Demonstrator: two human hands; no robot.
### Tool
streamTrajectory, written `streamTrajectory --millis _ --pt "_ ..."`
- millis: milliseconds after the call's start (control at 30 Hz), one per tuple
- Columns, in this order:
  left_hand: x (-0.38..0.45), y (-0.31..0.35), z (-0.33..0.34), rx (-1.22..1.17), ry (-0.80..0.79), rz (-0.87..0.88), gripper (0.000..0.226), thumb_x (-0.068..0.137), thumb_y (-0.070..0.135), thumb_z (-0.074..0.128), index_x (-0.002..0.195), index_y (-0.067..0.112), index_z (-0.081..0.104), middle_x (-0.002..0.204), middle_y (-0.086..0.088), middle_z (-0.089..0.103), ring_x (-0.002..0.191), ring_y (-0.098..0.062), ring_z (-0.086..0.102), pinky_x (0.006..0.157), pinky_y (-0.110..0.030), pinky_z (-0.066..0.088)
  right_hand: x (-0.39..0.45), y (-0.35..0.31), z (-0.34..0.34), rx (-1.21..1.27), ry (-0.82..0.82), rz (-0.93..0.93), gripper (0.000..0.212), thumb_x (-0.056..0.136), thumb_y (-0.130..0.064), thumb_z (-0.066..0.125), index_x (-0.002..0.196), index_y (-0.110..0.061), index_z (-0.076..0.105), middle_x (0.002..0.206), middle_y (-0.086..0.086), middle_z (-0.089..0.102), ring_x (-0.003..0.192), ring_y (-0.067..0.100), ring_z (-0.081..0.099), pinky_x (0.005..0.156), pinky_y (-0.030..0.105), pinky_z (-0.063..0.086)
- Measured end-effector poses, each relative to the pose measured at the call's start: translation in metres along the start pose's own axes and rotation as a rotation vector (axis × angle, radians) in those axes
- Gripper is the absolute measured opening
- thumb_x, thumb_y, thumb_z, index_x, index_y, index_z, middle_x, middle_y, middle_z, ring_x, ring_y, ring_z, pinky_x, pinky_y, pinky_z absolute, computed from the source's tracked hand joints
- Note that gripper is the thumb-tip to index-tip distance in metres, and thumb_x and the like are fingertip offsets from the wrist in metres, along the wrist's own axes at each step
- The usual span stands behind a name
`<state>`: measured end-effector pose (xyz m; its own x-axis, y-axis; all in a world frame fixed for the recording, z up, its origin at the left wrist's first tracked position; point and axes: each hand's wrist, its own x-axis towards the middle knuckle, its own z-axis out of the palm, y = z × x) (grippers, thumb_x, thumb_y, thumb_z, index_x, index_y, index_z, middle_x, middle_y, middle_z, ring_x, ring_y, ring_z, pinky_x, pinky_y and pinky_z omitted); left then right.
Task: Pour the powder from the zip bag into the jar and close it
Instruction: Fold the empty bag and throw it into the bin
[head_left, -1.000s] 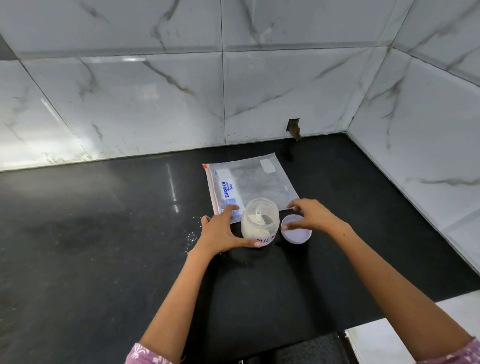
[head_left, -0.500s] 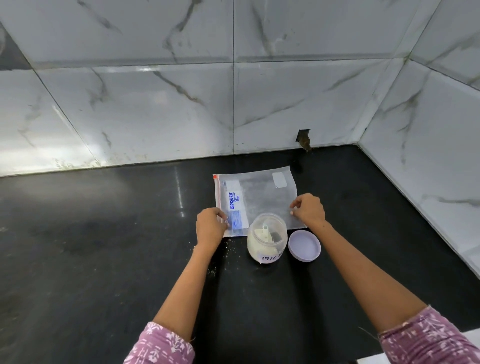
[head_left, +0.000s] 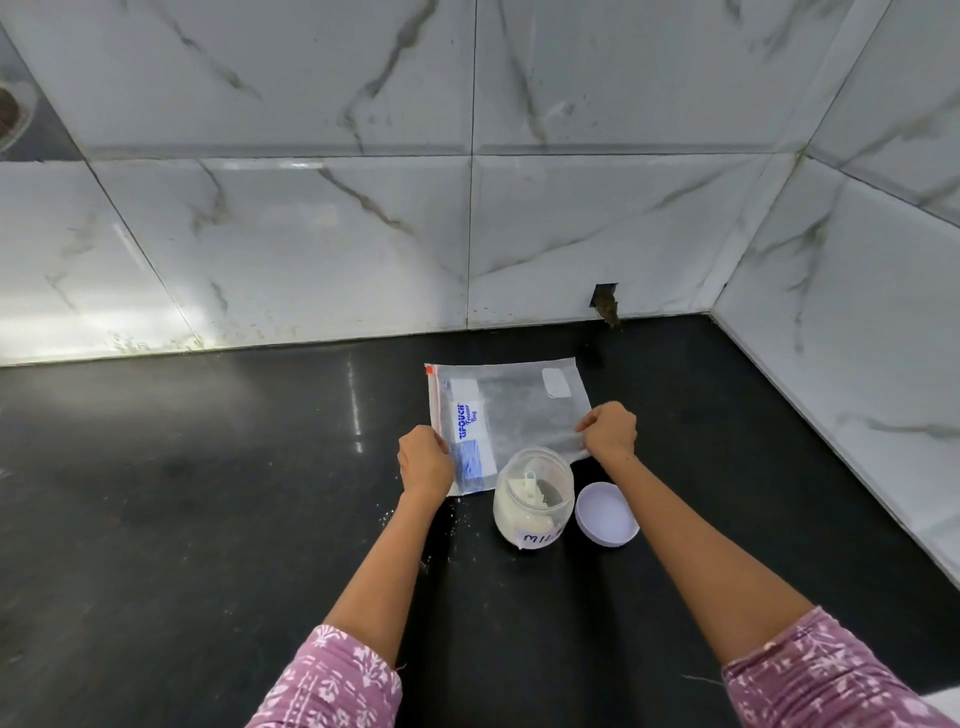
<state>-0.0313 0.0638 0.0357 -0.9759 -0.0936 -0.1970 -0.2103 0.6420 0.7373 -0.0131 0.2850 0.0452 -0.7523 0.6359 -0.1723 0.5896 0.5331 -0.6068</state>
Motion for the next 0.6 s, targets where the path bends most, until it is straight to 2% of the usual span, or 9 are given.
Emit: streamTrajectory --millis 67,167,267,367,500,600 --pt "0.001 -0.003 -0.001 -0.04 -0.001 -0.019 0.013 0.078 -0.01 0.055 0.085 -0.002 0.063 0.087 -0.013 0.059 0.082 -0.028 0.057 0.066 -0.032 0.043 0.0 -0.006 -0.006 0.137 0.015 -0.008 0.022 0.081 0.013 0.056 0.087 0.001 0.073 0.104 0.019 0.067 0.093 0.026 0.062 0.087 0.034 0.053" --pt "0.001 -0.008 -0.005 -0.105 0.018 -0.025 0.016 0.076 -0.012 0.056 0.086 -0.003 0.065 0.092 -0.016 0.063 0.086 -0.028 0.059 0.067 -0.031 0.042 -0.004 -0.025 -0.015 0.351 0.004 -0.001 0.021 0.076 0.015 0.063 0.089 0.001 0.072 0.102 0.019 0.069 0.088 0.021 0.063 0.08 0.028 0.053" --pt "-0.002 -0.012 -0.017 -0.176 0.067 -0.042 0.018 0.075 -0.013 0.058 0.086 -0.002 0.068 0.086 -0.014 0.063 0.082 -0.026 0.06 0.068 -0.03 0.045 -0.016 -0.057 -0.022 0.465 -0.029 -0.102 0.022 0.072 0.015 0.067 0.09 0.002 0.071 0.099 0.017 0.07 0.083 0.017 0.062 0.076 0.024 0.05" --pt "-0.005 -0.015 -0.037 -0.192 0.144 -0.017 0.022 0.074 -0.013 0.058 0.087 0.0 0.07 0.073 -0.009 0.06 0.069 -0.021 0.055 0.071 -0.034 0.05 -0.041 -0.093 -0.025 0.517 -0.079 -0.242 0.024 0.069 0.014 0.071 0.088 -0.001 0.072 0.091 0.011 0.07 0.078 0.012 0.063 0.072 0.017 0.048" --pt "-0.014 -0.019 -0.071 -0.219 0.244 0.087 0.02 0.073 -0.01 0.062 0.086 0.002 0.072 0.075 -0.011 0.067 0.069 -0.018 0.059 0.067 -0.026 0.047 -0.082 -0.13 -0.016 0.572 -0.19 -0.416 0.027 0.066 0.015 0.072 0.075 -0.01 0.068 0.083 0.005 0.068 0.074 0.011 0.066 0.068 0.013 0.051" --pt "-0.03 -0.026 -0.099 -0.209 0.3 0.19 0.02 0.072 -0.01 0.066 0.087 0.001 0.072 0.076 -0.006 0.066 0.068 -0.014 0.059 0.059 -0.008 0.04 -0.117 -0.143 0.0 0.62 -0.239 -0.47 0.03 0.066 0.013 0.074 0.083 -0.009 0.066 0.086 0.004 0.067 0.074 0.008 0.065 0.066 0.014 0.054"
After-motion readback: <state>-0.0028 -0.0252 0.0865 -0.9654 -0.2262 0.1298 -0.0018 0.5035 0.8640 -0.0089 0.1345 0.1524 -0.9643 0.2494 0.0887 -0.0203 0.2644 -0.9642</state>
